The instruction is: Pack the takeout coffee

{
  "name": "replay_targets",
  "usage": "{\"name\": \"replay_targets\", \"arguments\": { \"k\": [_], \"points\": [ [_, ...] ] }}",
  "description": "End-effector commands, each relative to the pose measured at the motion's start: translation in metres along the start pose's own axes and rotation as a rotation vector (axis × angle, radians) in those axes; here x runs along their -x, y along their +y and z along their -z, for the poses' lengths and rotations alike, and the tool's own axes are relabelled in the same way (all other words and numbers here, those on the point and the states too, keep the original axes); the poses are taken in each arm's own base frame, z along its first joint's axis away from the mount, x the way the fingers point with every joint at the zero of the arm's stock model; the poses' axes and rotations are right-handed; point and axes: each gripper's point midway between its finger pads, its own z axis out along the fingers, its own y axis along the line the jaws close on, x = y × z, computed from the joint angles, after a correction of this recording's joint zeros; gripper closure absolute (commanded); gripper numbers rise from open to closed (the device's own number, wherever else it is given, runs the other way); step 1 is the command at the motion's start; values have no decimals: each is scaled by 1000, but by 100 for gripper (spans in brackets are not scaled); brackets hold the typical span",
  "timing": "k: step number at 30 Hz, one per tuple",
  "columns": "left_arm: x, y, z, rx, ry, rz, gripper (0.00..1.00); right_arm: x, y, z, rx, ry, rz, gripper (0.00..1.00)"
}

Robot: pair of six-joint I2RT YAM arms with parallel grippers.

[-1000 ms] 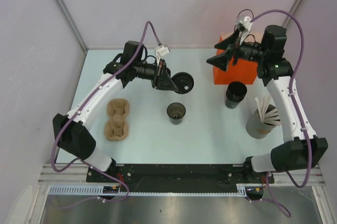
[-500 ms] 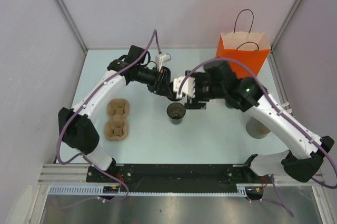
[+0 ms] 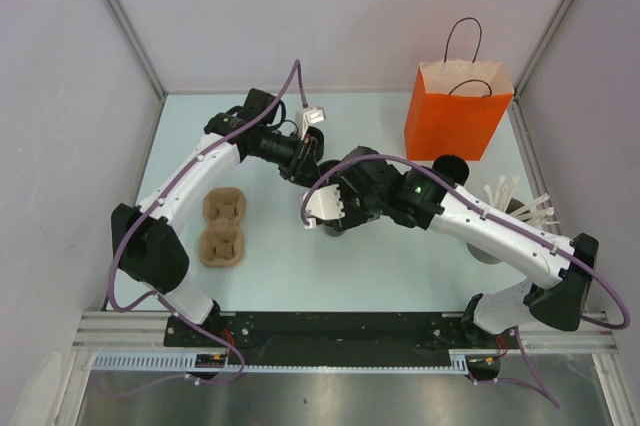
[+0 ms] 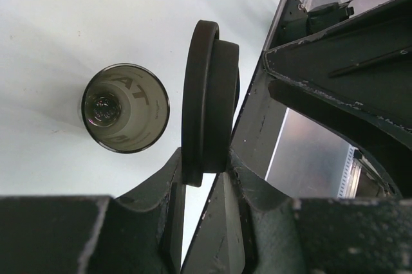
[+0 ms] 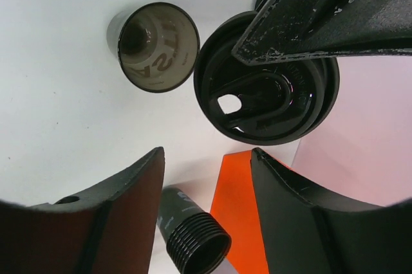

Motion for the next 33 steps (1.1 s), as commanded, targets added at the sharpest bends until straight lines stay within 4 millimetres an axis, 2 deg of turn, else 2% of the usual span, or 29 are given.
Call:
{"name": "replay_targets", "arguments": {
  "k": [1, 12, 27, 33],
  "points": [
    [1, -9, 3, -44, -9, -24, 89, 9, -8, -3, -39, -10, 16, 42],
    [0, -12, 2, -72, -8, -24, 90, 22, 0, -18, -11, -31, 32, 48],
    [0, -23, 8, -101, -21, -43, 90, 4, -8, -39, -43, 35, 51, 63],
    [0, -27, 9, -118, -24, -49, 90, 1, -11, -44, -61, 49, 61, 78]
  ]
}}
